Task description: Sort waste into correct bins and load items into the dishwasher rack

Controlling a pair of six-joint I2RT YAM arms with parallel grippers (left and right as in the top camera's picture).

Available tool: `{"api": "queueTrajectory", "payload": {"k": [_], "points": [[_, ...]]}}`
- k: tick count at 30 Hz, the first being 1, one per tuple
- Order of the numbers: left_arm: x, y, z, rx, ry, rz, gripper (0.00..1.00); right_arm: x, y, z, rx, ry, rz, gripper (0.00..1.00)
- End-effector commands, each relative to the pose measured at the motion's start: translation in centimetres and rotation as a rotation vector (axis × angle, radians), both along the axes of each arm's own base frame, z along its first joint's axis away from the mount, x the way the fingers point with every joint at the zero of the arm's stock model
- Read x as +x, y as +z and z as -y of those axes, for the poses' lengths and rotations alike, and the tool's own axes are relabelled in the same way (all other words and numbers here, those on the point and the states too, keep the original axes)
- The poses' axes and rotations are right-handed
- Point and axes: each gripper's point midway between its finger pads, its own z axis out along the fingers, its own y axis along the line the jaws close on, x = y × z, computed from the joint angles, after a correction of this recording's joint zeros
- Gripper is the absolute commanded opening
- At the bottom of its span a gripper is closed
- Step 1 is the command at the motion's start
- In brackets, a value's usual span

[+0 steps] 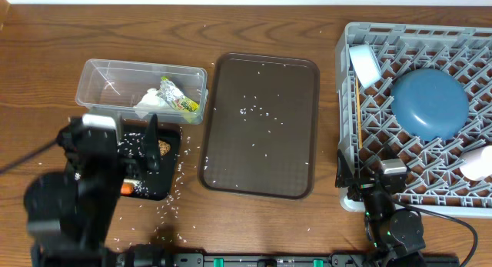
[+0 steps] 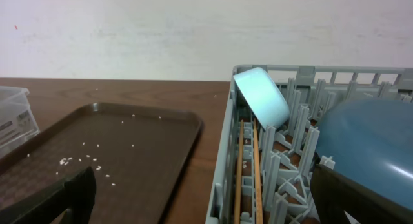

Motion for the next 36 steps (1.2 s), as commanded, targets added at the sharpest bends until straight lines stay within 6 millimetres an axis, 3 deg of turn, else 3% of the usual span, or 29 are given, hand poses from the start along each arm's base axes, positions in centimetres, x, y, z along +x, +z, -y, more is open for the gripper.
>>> {"api": "queueTrajectory", "payload": {"k": [1, 5, 12, 25, 36], "points": [[-1.2, -0.4, 0.7, 0.078, -0.043, 0.078, 0.98, 0.0, -0.1, 0.1, -0.011, -0.003, 0.004, 0.99], [-2.5, -0.8, 0.9, 0.085, -0.046, 0.204, 0.98, 0.0, -0.1, 0.1, -0.011, -0.004, 0.004, 0.99], [-3.6, -5.2, 0.9, 0.086, -0.045, 0.283, 0.98, 0.0, -0.1, 0.1, -0.011, -0.004, 0.004, 0.99], [-0.5, -14.6, 2.6, 0.076, -0.125, 0.218, 0.98, 0.0, -0.1, 0.1, -0.011, -0.004, 0.004, 0.99], [0.9, -19.5, 2.9, 0.076, -0.132, 0.192, 0.98, 0.0, -0.1, 0.1, -0.011, -0.003, 0.004, 0.99]]}}
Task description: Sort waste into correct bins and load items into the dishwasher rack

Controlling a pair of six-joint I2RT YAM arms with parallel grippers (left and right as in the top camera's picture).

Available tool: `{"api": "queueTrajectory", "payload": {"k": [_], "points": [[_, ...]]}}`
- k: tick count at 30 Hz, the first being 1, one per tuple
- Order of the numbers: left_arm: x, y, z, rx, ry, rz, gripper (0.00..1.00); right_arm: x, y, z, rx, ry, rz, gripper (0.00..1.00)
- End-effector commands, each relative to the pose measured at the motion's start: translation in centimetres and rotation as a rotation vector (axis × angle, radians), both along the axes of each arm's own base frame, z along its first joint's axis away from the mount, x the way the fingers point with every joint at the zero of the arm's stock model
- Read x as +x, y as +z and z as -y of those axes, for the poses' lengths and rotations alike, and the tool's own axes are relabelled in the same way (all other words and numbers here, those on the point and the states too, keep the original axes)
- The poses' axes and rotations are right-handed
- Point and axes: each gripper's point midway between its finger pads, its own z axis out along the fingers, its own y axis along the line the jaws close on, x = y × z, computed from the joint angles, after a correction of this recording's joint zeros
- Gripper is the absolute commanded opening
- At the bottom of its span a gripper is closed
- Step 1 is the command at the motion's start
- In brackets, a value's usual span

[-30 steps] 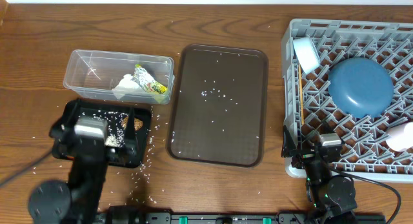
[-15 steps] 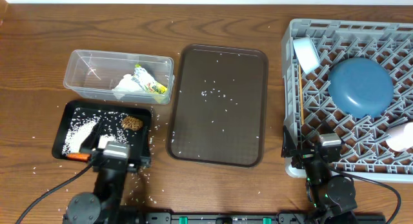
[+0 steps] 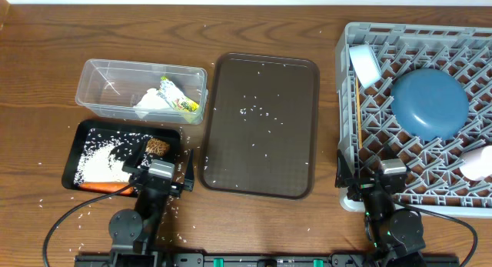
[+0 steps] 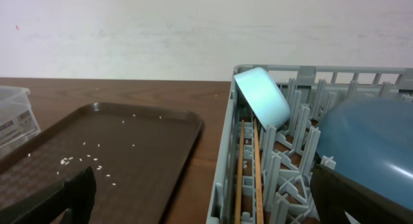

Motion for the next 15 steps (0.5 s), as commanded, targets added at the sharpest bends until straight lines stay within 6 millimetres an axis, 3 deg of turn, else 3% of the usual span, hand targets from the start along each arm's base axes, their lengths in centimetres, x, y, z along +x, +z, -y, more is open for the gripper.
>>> {"api": "queueTrajectory", "payload": {"k": [1, 15], "points": [[-0.04, -0.50, 0.22, 0.013, -0.010, -0.007, 0.98, 0.03, -0.06, 0.16, -0.011, -0.006, 0.005, 0.99], [-0.06, -1.18, 0.22, 0.015, -0.011, -0.035, 0.98, 0.03, -0.07, 0.15, -0.011, -0.005, 0.004, 0.99]]}}
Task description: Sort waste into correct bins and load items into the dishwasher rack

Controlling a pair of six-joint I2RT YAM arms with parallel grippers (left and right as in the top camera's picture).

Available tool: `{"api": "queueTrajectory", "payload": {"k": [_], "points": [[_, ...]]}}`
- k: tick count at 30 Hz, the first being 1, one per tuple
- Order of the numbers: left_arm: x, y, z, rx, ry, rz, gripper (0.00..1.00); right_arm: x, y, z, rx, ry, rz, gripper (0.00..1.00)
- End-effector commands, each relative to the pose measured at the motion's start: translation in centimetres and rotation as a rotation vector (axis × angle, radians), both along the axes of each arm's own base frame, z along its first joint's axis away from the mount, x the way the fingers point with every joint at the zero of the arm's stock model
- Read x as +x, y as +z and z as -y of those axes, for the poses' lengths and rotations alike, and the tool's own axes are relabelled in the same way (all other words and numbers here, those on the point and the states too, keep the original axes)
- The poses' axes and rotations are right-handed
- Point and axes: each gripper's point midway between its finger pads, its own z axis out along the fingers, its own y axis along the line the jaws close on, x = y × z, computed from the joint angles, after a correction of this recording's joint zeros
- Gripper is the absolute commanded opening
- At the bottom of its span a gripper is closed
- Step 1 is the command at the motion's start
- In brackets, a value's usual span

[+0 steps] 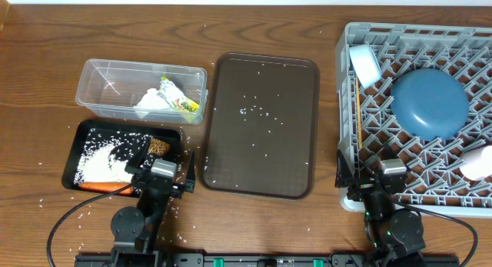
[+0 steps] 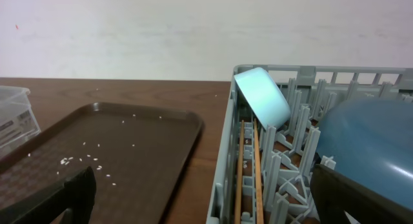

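Note:
The grey dishwasher rack [image 1: 350, 105] at the right holds a blue bowl [image 1: 430, 104], a pale blue cup [image 2: 261, 98], wooden chopsticks [image 2: 248, 166] and a white cup [image 1: 478, 163]. The clear bin [image 1: 100, 86] contains wrappers [image 1: 175, 98]. The black tray [image 1: 77, 144] carries rice [image 1: 98, 167], an orange piece [image 1: 104, 188] and a brown piece [image 1: 158, 146]. My left gripper [image 1: 161, 175] sits low at that tray's near right corner, fingers apart and empty. My right gripper [image 2: 213, 198] is open at the rack's near left corner, holding nothing.
A brown serving tray [image 1: 259, 125] with a few rice grains lies between the bins and the rack. Loose rice is scattered on the wooden table [image 1: 46, 67] around the black tray. Both arm bases stand at the front edge.
My left gripper has shifted very slightly to the right by the black tray's near corner. Everything else, including the right arm, is unchanged.
My left arm was first raised high over the black tray, hiding much of it. By the later moment it was drawn back low at the front edge, leaving the tray's rice and scraps in full view. It stays there now. The right arm never moved.

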Motion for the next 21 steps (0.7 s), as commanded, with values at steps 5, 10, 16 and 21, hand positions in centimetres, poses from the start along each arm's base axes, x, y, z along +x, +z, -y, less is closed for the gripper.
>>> {"api": "queueTrajectory", "payload": {"k": [5, 10, 16, 21], "points": [[-0.1, -0.4, 0.2, 0.013, -0.011, -0.011, 0.98, 0.0, -0.1, 0.2, -0.011, -0.006, 0.004, 0.99], [-0.2, -2.1, 0.2, 0.018, -0.011, -0.079, 0.98, 0.0, -0.1, 0.2, -0.011, -0.006, 0.004, 0.99], [-0.3, -2.3, 0.2, 0.018, -0.011, -0.089, 0.98, 0.0, -0.1, 0.2, -0.011, -0.006, 0.004, 0.99], [-0.3, -2.3, 0.2, 0.018, -0.011, -0.089, 0.98, 0.0, -0.1, 0.2, -0.011, -0.006, 0.004, 0.99]]}}
